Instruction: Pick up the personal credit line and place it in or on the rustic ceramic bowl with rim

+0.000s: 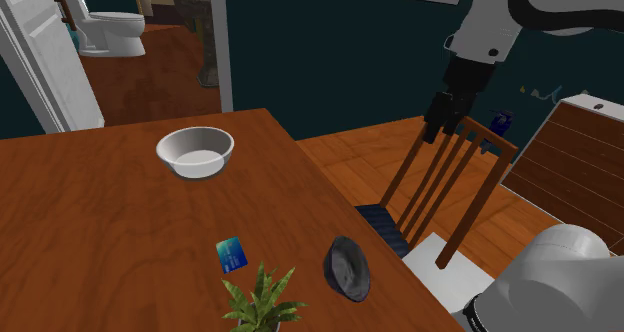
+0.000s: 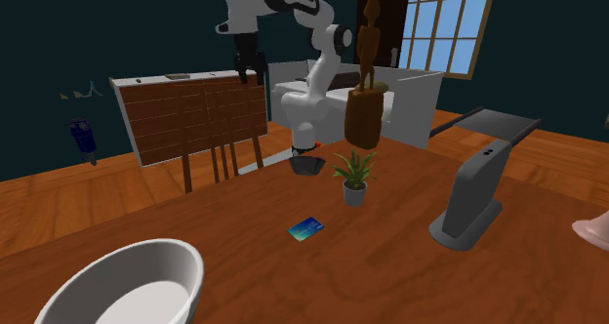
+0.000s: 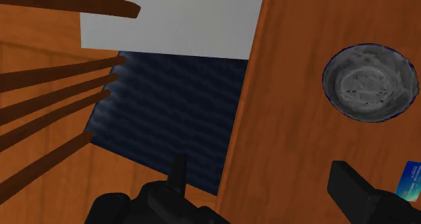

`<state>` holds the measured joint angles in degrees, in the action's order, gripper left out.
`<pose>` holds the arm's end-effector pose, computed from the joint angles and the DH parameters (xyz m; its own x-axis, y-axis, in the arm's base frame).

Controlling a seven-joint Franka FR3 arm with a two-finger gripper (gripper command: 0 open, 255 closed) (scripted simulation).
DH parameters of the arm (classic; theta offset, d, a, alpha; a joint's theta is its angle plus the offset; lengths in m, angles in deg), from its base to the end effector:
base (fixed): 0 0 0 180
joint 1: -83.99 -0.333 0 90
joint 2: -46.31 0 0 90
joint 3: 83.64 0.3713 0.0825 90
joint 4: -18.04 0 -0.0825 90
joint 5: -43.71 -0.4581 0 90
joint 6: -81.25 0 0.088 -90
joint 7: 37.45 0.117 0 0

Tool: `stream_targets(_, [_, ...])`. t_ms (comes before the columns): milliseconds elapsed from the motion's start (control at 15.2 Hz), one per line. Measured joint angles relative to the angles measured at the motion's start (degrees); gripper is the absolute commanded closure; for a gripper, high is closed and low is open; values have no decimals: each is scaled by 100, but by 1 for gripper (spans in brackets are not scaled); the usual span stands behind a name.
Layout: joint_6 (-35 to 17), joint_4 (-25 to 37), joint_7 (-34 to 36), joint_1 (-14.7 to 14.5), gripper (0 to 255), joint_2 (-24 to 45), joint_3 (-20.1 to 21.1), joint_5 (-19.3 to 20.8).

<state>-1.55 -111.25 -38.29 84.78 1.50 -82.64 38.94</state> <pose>0.3294 0.0141 0.6615 0.9993 0.0233 -0.0281 0.0212 -0.9973 -0.0709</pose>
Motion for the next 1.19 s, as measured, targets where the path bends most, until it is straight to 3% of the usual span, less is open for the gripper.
stream_targets(396, [-562,-356,479,-90,0,73,469,-260])
stream_targets(1188, [-2331,-484,2084,-270,0,1257,2075,-760])
